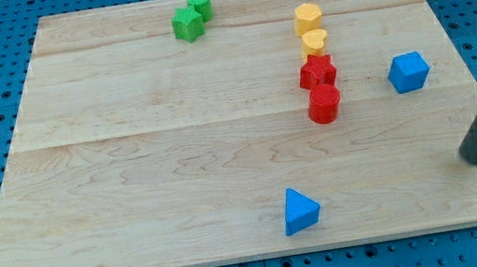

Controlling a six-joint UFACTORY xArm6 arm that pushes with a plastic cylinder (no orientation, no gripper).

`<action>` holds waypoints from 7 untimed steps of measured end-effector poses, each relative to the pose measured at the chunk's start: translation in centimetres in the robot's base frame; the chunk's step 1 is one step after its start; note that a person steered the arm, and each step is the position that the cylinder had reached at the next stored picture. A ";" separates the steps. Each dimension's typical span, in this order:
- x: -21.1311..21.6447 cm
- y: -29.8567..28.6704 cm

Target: Push the blue triangle into the blue cube

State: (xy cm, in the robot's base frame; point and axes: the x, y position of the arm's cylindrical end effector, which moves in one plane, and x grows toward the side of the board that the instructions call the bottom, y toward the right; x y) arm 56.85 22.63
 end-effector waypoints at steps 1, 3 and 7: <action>4.8 -6.5; 3.1 -19.3; -6.6 -19.2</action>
State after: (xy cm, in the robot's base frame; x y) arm 50.24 3.40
